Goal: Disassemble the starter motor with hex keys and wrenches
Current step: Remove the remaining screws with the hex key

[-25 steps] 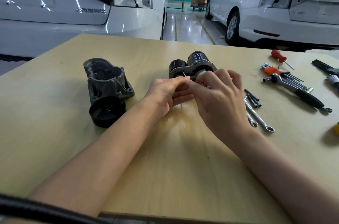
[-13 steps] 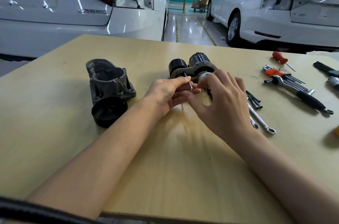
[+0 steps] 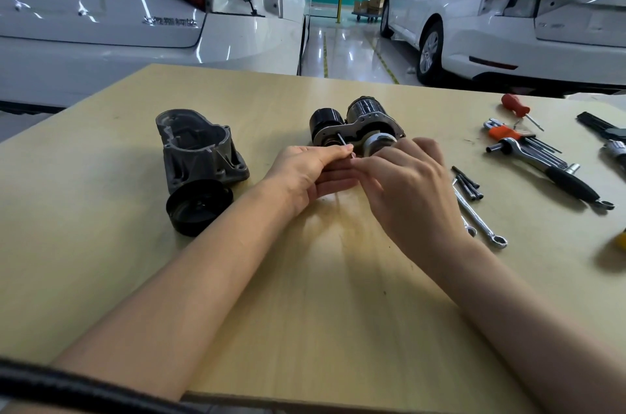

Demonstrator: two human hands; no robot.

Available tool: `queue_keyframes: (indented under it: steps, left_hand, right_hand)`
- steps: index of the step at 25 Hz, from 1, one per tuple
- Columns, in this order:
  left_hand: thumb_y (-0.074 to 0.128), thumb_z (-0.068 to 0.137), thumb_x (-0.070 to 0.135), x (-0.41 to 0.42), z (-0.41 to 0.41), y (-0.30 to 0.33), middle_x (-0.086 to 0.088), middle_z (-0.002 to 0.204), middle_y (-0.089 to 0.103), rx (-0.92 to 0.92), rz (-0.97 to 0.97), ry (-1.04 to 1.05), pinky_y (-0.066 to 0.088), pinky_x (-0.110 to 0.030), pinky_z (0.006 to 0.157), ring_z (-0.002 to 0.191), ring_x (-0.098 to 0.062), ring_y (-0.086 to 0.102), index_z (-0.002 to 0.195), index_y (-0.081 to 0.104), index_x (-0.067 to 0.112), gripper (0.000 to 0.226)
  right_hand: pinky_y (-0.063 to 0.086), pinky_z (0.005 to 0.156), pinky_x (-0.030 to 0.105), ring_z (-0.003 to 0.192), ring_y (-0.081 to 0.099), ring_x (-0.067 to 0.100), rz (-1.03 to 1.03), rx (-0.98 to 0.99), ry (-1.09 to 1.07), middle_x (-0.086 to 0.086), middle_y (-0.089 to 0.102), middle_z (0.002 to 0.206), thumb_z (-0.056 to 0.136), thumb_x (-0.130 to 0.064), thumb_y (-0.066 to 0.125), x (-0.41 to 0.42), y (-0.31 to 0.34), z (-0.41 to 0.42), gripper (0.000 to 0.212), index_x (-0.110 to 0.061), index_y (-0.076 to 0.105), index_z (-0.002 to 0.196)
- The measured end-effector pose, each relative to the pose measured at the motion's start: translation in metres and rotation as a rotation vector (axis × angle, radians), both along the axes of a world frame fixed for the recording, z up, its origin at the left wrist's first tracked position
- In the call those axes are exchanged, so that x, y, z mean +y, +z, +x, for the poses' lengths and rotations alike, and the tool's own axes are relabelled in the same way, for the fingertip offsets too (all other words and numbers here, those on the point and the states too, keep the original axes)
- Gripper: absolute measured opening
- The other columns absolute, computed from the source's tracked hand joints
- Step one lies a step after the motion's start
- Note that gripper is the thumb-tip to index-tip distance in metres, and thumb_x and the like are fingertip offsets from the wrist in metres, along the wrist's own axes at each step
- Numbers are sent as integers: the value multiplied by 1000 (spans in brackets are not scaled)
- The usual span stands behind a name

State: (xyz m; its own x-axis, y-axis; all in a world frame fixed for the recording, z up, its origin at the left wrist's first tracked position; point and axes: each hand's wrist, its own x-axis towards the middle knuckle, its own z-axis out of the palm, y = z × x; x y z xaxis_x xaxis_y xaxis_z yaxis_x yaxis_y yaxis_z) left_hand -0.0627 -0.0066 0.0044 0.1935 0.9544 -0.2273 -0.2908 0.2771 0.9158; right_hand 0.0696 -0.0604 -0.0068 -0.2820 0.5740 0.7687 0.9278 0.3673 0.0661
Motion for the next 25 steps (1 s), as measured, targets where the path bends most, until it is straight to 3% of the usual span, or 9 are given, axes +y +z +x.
queue_keyframes:
  steps: [3,6,10,12,14,19,22,25]
  left_hand:
    - [63,92,10,0,1,3,-8,54,67,60,49,30,53,-22,43,44,-15,65,76,67,0,19]
    - [58,92,10,9,-2,1,-3,52,63,318,244,293,44,-19,37,38,-11,54,77,69,4,20]
    - [67,85,6,19,-2,-6,0,70,63,601,502,382,51,-24,63,64,-11,56,84,72,10,7]
    - [70,83,7,23,0,-9,0,75,63,704,616,358,44,-13,64,65,-7,53,85,73,11,5]
    - [74,81,13,29,3,-9,-1,82,63,805,690,364,40,-11,64,69,-7,52,84,73,12,3]
    - [75,78,27,35,10,-2,1,85,68,1028,681,454,49,-31,78,83,-19,60,75,73,21,6]
    - [73,79,30,35,12,1,2,81,71,1127,673,483,41,-31,87,82,-21,61,73,74,22,10]
    - [71,79,29,32,14,2,3,79,70,1159,658,486,32,-30,86,80,-20,58,73,74,23,9]
  right_hand:
    - [40,77,37,70,62,31,6,69,41,7,65,69,79,2,70,3,-1,2,9,-6,74,81]
    - [44,75,36,66,63,31,26,178,91,8,68,72,83,-1,69,5,0,5,6,-4,74,82]
    - [41,75,31,65,61,27,30,230,101,7,69,74,81,-1,70,5,0,7,6,-4,74,83]
    - [38,75,27,66,59,23,47,257,97,5,69,74,81,-1,71,5,0,7,7,-5,75,83]
    - [37,75,26,66,59,22,47,272,94,5,69,73,80,0,70,5,1,9,7,-6,75,83]
    - [39,74,27,63,60,24,48,283,90,5,68,71,80,0,71,2,4,13,8,-6,75,83]
    - [38,74,26,63,59,24,63,294,91,5,68,71,80,-1,70,1,5,12,7,-6,75,82]
    - [38,74,28,64,60,25,75,324,88,5,68,74,80,-1,70,0,7,13,8,-6,75,83]
